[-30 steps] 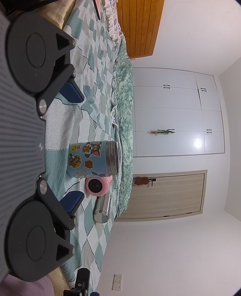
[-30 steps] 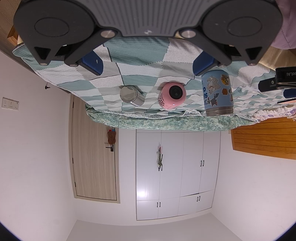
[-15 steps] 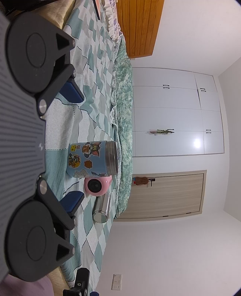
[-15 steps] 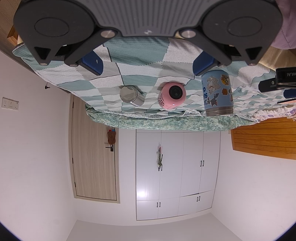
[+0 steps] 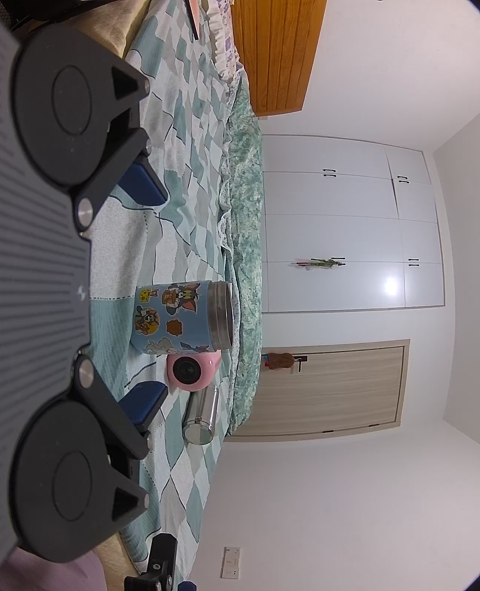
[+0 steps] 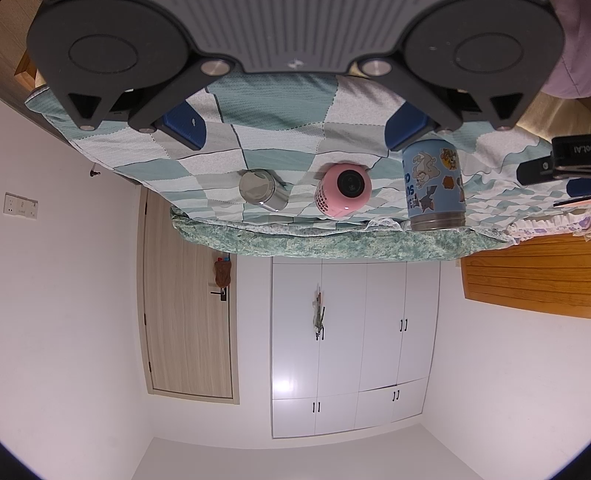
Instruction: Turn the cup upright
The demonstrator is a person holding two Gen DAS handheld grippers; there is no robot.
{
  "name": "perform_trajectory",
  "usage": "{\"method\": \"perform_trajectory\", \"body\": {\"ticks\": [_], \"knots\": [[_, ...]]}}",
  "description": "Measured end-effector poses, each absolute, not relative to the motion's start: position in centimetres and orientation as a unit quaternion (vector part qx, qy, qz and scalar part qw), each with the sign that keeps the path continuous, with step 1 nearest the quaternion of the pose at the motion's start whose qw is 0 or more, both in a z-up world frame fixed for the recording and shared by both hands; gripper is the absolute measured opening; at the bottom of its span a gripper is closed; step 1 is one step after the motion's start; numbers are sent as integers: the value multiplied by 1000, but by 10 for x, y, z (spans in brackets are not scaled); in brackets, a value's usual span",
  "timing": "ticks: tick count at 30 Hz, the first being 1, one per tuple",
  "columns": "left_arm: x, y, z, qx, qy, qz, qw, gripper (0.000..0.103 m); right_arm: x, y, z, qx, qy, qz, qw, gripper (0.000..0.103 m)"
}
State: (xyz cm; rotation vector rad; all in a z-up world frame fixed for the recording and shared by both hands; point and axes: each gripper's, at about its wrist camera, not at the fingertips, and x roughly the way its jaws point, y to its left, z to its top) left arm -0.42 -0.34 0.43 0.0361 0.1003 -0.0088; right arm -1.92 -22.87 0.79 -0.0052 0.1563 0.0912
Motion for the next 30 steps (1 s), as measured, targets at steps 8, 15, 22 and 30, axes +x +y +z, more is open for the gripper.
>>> {"method": "perform_trajectory", "body": {"ticks": [8,15,22,30], "knots": [[-4,-3,4,18,50,-5,999,103,-20,-229,8,-3,78,45,996,103],[-4,-4,4,18,50,-5,999,103,-20,-229,8,-3,78,45,996,103],[-4,-11,13,30,47,-25,998,103,-13,-230,18,7,85,55,995,103],[25,-30,48,30,49,-52,997,103,14,-245,37,11,86,59,994,103]]}}
